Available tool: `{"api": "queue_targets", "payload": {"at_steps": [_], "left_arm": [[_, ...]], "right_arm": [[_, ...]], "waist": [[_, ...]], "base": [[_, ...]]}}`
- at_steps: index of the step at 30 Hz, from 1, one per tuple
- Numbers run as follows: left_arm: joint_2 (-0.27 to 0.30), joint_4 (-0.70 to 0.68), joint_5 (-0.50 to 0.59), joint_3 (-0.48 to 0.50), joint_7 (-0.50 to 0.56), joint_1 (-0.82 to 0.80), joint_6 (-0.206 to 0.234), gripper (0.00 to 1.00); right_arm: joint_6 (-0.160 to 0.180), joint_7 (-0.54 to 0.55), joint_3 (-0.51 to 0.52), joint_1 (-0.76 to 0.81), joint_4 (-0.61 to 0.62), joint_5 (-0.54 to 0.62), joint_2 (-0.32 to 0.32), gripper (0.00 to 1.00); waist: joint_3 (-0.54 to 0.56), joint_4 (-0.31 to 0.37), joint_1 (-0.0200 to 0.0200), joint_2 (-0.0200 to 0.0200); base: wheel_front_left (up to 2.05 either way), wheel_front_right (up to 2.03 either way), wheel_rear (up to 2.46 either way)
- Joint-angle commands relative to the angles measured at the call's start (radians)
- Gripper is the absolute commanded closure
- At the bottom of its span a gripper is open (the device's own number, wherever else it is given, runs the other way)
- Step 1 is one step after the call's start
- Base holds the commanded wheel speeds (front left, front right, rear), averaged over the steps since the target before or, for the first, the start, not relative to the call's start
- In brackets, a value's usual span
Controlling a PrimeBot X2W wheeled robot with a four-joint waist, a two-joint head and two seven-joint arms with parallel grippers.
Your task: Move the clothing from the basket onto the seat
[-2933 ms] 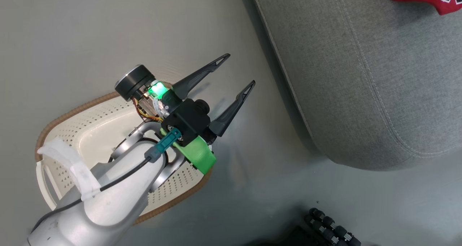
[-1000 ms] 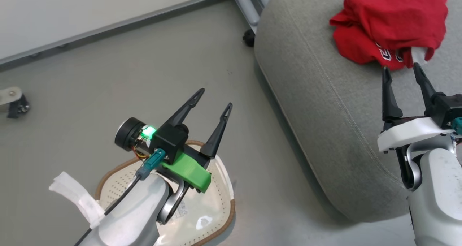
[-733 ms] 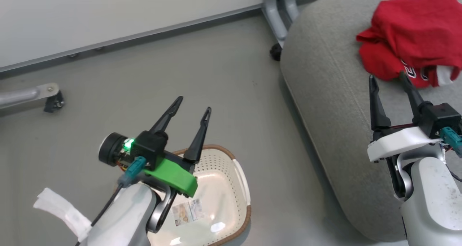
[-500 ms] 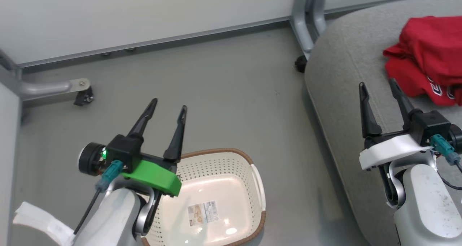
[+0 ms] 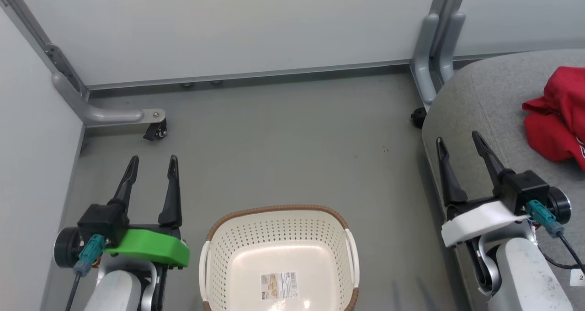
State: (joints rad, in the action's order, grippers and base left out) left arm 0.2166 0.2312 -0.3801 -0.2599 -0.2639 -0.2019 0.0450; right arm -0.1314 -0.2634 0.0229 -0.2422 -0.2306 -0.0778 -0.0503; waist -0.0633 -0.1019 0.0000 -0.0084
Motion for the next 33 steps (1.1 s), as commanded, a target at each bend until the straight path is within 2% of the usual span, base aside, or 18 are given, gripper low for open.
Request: {"api": "queue_targets", "payload": {"at_steps": [1,18,25,33], "left_arm": [[-0.002,-0.003,0.007,0.019,-0.001,0.029,-0.006,0.0],[-0.08,-0.02,0.1,0.151,-0.001,0.149,-0.086,0.0],[-0.1,-0.007,0.12,0.178,-0.001,0.155,-0.116,0.0],[-0.119,0.016,0.142,0.201,-0.001,0.147,-0.131,0.0]], "right_arm": [[0.001,-0.002,-0.009,0.025,0.008,-0.012,-0.002,0.0],[0.001,-0.002,-0.031,0.198,0.091,-0.065,-0.002,0.0],[0.001,-0.002,-0.029,0.211,0.091,-0.061,-0.002,0.0],[0.001,-0.002,-0.026,0.2,0.08,-0.059,-0.002,0.0]], "waist": [[0.025,-0.018,0.0,0.0084],[0.064,-0.006,0.0,0.0084],[0.067,0.007,0.0,0.0084],[0.073,0.01,0.0,0.0084]], "base": [[0.0,0.0,0.0],[0.0,0.0,0.0],[0.0,0.0,0.0],[0.0,0.0,0.0]]}}
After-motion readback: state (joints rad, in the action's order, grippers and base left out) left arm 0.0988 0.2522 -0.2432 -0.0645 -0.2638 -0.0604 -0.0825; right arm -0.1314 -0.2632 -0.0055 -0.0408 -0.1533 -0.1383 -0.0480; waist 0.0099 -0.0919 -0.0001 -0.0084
